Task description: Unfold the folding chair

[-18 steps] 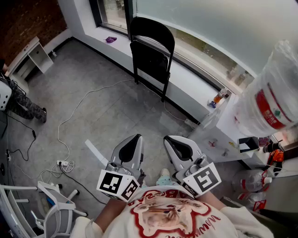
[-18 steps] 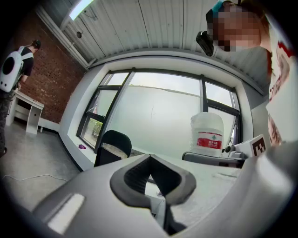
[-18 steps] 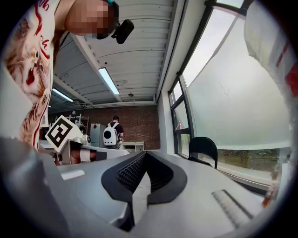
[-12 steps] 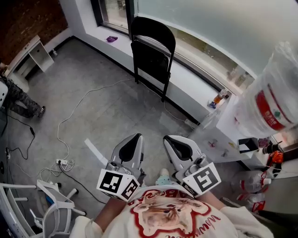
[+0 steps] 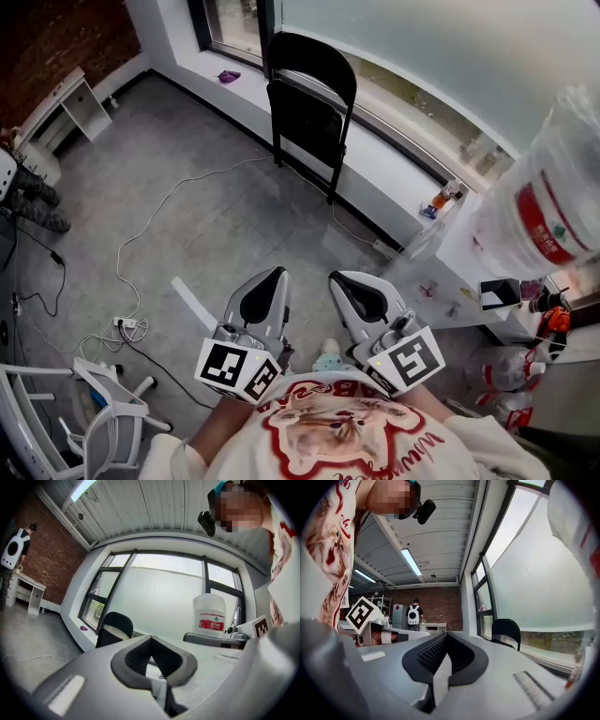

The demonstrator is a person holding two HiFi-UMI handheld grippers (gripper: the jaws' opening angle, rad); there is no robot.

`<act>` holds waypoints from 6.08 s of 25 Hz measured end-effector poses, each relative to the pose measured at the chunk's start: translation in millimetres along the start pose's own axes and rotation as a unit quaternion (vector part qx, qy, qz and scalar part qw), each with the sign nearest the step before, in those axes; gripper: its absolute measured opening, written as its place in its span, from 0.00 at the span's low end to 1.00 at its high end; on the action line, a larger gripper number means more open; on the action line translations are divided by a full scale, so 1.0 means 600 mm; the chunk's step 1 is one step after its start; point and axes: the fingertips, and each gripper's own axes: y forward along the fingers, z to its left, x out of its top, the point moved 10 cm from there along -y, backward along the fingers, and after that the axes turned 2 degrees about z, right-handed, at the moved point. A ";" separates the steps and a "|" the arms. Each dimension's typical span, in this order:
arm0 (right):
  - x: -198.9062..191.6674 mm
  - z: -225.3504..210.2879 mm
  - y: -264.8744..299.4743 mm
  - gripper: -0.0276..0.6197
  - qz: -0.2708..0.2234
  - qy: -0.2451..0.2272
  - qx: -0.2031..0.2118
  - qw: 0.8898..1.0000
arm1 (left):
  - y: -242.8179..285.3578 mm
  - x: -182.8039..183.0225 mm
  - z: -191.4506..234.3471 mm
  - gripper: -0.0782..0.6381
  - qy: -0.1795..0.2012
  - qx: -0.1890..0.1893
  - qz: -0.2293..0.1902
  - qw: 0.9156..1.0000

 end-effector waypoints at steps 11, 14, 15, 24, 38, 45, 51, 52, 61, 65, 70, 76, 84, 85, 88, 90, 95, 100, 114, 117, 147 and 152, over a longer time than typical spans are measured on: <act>0.012 -0.018 -0.012 0.08 -0.033 -0.015 0.005 0.999 | 0.026 -0.009 -0.025 0.11 0.001 0.001 0.008 1.000; 0.011 -0.040 -0.018 0.08 -0.037 -0.005 0.009 0.999 | 0.041 -0.013 -0.035 0.11 0.002 0.005 0.010 1.000; 0.011 -0.050 -0.021 0.08 -0.038 -0.002 0.010 0.999 | 0.048 -0.015 -0.039 0.11 0.003 0.006 0.010 1.000; 0.001 -0.136 -0.046 0.08 -0.028 0.008 0.028 0.999 | 0.103 -0.023 -0.083 0.11 0.008 0.030 -0.001 1.000; -0.013 -0.183 0.001 0.08 -0.016 0.020 0.055 0.998 | 0.143 -0.026 -0.060 0.11 -0.001 0.058 0.001 0.998; -0.008 -0.210 0.069 0.08 -0.016 0.014 0.035 0.999 | 0.203 -0.010 0.004 0.11 0.002 0.039 -0.004 0.999; -0.002 -0.250 0.163 0.08 -0.019 0.013 0.005 1.000 | 0.275 0.022 0.096 0.11 0.004 0.014 -0.002 1.000; -0.003 -0.257 0.181 0.08 -0.014 0.011 0.001 1.000 | 0.289 0.032 0.115 0.11 0.005 0.008 -0.004 1.000; 0.014 -0.298 0.355 0.08 -0.015 0.014 -0.032 0.999 | 0.368 0.093 0.268 0.11 0.019 -0.020 0.005 1.000; 0.013 -0.314 0.407 0.08 -0.017 0.012 -0.055 0.998 | 0.384 0.102 0.325 0.11 0.022 -0.034 0.013 0.999; 0.016 -0.317 0.438 0.08 -0.014 0.014 -0.072 0.997 | 0.397 0.106 0.357 0.11 0.031 -0.047 0.023 0.998; 0.016 -0.312 0.452 0.08 -0.011 0.017 -0.072 0.997 | 0.406 0.107 0.370 0.11 0.022 -0.053 0.023 0.998; 0.010 -0.339 0.463 0.08 -0.012 0.022 -0.086 0.996 | 0.458 0.109 0.390 0.11 0.013 -0.054 0.025 0.998; 0.008 -0.349 0.465 0.08 -0.014 0.024 -0.088 0.996 | 0.470 0.109 0.391 0.11 0.013 -0.054 0.026 0.998; 0.002 -0.387 0.477 0.08 -0.018 0.030 -0.096 0.995 | 0.509 0.112 0.400 0.11 0.018 -0.053 0.029 0.998; 0.001 -0.419 0.492 0.08 -0.020 0.033 -0.099 0.994 | 0.539 0.117 0.409 0.11 0.023 -0.050 0.030 0.998; 0.011 -0.515 0.541 0.08 -0.027 0.030 -0.097 0.994 | 0.643 0.130 0.434 0.11 0.028 -0.043 0.033 0.998; 0.020 -0.619 0.591 0.08 -0.029 0.028 -0.098 0.994 | 0.758 0.138 0.455 0.11 0.022 -0.044 0.037 0.998; 0.031 -0.785 0.683 0.08 -0.004 0.032 -0.050 0.998 | 0.951 0.151 0.479 0.11 0.003 -0.007 0.050 0.999; 0.023 -0.793 0.694 0.08 0.001 0.037 -0.058 0.998 | 0.961 0.143 0.489 0.11 -0.007 -0.005 0.057 0.998; -0.155 -0.790 0.636 0.22 0.086 0.070 -0.185 0.976 | 1.039 -0.007 0.591 0.49 -0.095 0.110 0.169 0.975; -0.202 -0.800 0.627 0.28 0.113 0.090 -0.220 0.965 | 1.054 -0.050 0.603 0.58 -0.110 0.139 0.192 0.965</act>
